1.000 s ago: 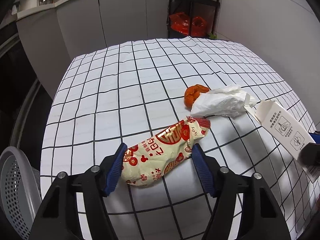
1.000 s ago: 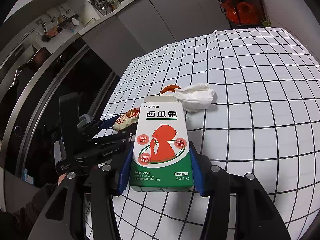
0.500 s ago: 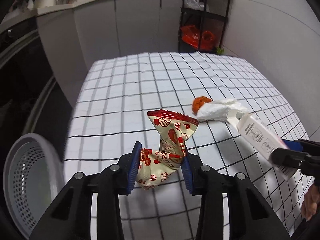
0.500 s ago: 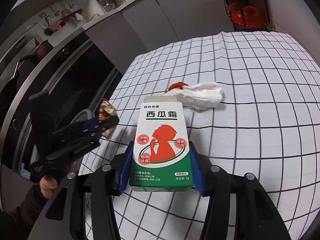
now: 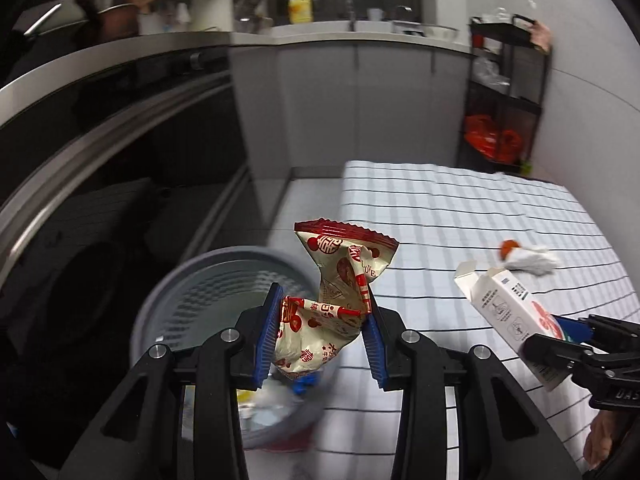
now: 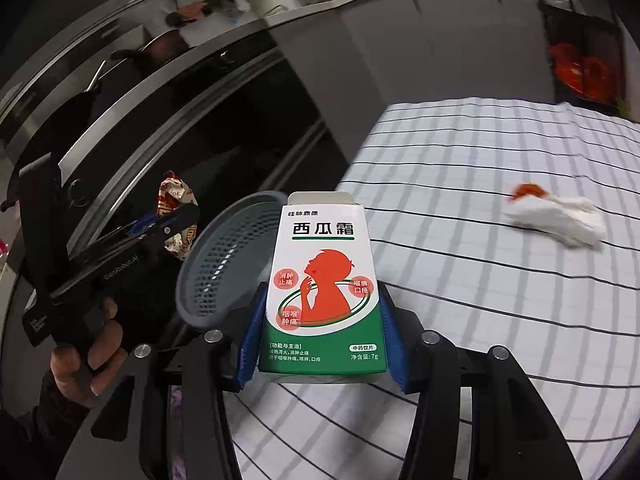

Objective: Collect trash
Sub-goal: 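Carry wrapper and medicine box over the grey basket and release both inside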

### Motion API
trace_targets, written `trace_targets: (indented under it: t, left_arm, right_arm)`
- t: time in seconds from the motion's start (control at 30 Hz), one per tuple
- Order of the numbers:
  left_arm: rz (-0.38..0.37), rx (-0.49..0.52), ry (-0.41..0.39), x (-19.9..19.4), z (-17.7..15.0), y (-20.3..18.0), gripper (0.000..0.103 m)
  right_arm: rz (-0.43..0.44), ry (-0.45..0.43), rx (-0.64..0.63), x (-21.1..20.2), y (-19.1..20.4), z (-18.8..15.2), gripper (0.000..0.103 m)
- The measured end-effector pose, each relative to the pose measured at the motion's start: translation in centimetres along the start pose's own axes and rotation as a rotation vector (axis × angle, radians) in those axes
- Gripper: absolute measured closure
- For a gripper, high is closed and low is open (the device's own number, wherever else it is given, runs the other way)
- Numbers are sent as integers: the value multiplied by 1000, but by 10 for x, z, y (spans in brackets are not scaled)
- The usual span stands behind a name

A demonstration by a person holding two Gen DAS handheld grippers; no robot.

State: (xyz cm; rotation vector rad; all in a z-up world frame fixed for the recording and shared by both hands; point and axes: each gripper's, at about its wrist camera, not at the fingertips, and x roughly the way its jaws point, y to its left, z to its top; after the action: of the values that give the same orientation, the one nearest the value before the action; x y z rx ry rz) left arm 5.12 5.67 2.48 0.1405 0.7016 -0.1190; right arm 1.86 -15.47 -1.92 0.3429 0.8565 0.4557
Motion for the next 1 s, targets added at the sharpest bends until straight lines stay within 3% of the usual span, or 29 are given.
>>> trace_targets:
  t: [0.17, 0.4, 0.57, 0.8, 1.0]
  left_arm:
    - [85, -59, 12, 10, -10, 42, 66]
    - [146, -120, 36, 24, -21, 73, 65]
    - [149, -178, 80, 36, -23, 95, 65]
    - [150, -240, 156, 56, -27, 109, 62]
    - [149, -270, 165, 59, -28, 116, 57]
  right_arm:
    - [50, 23, -23, 42, 40, 4, 53]
    - [20, 56, -90, 87, 76, 11, 53]
    - [-20, 84, -128, 112, 88, 19, 53]
    - [-7, 122, -116, 143, 91, 29, 53]
    - [5, 141, -126, 158, 94, 33, 53]
